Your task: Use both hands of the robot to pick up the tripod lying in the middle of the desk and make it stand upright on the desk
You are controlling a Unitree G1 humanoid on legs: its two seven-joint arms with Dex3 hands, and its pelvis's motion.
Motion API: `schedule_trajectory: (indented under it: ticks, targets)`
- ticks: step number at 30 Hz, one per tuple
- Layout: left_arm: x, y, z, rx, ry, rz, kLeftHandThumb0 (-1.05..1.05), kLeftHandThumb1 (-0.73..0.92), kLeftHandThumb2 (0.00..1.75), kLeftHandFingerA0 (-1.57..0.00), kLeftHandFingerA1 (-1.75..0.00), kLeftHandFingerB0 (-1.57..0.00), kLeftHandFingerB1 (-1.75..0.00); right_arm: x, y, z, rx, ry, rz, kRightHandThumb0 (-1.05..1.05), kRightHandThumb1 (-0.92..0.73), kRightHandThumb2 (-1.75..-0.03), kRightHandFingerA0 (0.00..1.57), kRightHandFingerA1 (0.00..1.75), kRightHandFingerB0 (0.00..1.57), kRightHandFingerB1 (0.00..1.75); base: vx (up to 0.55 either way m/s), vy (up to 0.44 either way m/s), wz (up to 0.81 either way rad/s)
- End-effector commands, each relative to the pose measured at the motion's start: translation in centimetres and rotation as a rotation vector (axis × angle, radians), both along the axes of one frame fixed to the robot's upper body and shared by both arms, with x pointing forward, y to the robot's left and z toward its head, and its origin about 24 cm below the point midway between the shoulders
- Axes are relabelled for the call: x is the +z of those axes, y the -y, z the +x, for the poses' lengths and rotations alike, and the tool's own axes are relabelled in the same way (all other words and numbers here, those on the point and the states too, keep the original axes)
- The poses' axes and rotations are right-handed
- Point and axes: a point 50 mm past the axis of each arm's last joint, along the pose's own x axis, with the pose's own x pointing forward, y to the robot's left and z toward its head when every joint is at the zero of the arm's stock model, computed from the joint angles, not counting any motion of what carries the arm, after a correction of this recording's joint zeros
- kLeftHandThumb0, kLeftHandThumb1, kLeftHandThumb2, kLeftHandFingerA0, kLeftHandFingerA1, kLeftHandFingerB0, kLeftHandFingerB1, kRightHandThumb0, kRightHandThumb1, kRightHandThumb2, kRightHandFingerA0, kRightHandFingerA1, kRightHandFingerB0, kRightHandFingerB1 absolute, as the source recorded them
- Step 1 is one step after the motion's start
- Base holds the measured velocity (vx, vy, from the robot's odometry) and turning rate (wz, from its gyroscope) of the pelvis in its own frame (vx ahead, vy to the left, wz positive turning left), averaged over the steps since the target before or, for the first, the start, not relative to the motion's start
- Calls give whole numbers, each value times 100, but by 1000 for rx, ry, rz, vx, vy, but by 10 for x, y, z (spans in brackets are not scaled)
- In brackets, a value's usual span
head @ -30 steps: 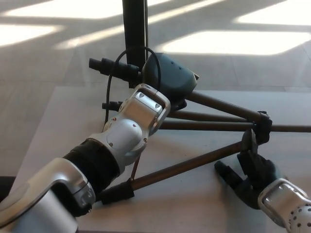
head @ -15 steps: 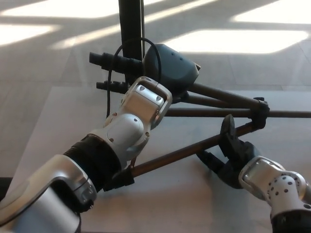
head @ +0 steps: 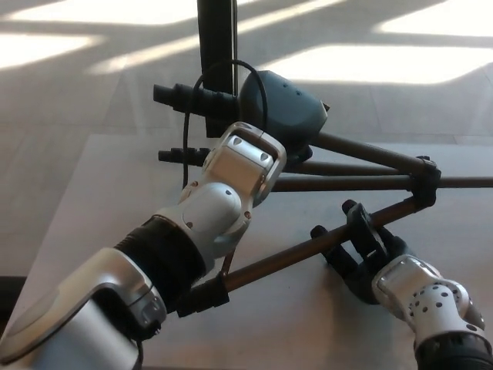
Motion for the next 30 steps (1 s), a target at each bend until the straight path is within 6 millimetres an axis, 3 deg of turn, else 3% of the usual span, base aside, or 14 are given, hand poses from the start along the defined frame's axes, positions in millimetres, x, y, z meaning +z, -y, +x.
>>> schedule_trajectory:
  ticks: [1, 5, 6, 7, 8, 9, 10, 11, 12, 13, 14, 18, 26, 30]
  targets:
    - [7, 3, -3, 2, 0, -38, -33, 67, 77, -90, -159, -80, -101, -6, 2, 4, -119, -104, -95, -35, -59, -74, 71, 133, 68, 95, 0, 0, 0]
    - [5, 3, -4, -6, -4, -63, -32, 66, 79, -91, -161, -81, -115, -6, 4, 6, -116, -72, -120, -31, -47, -103, 77, 152, 72, 98, 0, 0, 0]
    - [5, 3, -4, 7, -21, -57, -34, 54, 102, -115, -128, -87, -102, -5, 6, 4, -118, -33, -92, -41, -40, -95, 136, 140, 105, 120, 0, 0, 0]
    - [4, 3, -4, 3, -21, -64, -34, 54, 102, -115, -128, -87, -102, -4, 7, 3, -109, -26, -76, -41, -40, -95, 136, 140, 105, 120, 0, 0, 0]
    - [3, 3, -4, 5, -11, -52, -32, 66, 78, -93, -164, -83, -115, -1, 6, 2, -114, -20, -72, -37, -54, -75, 117, 167, 93, 131, 0, 0, 0]
    - [2, 3, -4, 5, -9, -49, -33, 66, 77, -91, -158, -83, -102, 0, 6, 1, -110, -18, -95, -43, -40, -95, 141, 143, 111, 124, 0, 0, 0]
    - [1, 4, -5, -4, -1, -61, -33, 68, 78, -93, -157, -84, -103, 0, 7, 2, -111, -35, -154, -48, -44, -97, 139, 146, 113, 131, 0, 0, 0]
    - [0, 4, -5, -4, -10, -53, -33, 68, 77, -92, -159, -83, -104, -2, 9, 4, -110, -77, -163, -49, -59, -82, 98, 173, 61, 141, 0, 0, 0]
    - [-1, 4, -5, -5, -12, -50, -33, 68, 77, -92, -159, -83, -104, -2, 10, 4, -111, -83, -162, -49, -59, -82, 98, 173, 61, 141, 0, 0, 0]
    - [-2, 3, -5, -7, -8, -39, -33, 67, 78, -93, -158, -84, -100, 0, 11, 4, -118, -74, -172, -46, -49, -102, 134, 143, 112, 132, 0, 0, 0]
    - [-2, 2, -5, -5, -10, -32, -33, 69, 78, -91, -153, -82, -95, 2, 11, 5, -114, -65, -182, -38, -60, -85, 115, 175, 87, 175, 0, 0, 0]
    - [-3, -7, -2, 16, -40, -65, -32, 72, 76, -91, -157, -82, -106, 16, 21, 4, -37, 18, -193, -34, -50, -107, 110, 175, 88, 175, 0, 0, 0]
    - [15, -25, 8, 65, 2, -125, -26, 57, 73, -92, -148, -76, -83, 47, 31, 9, -5, 66, -354, -39, -72, -75, 109, 175, 88, 168, 0, 0, 0]
    - [15, -32, 11, 66, 26, -133, -29, 62, 77, -92, -159, -82, -99, 68, 31, 18, 51, 141, -361, -28, -42, -123, 111, 175, 96, 154, 0, 0, 0]
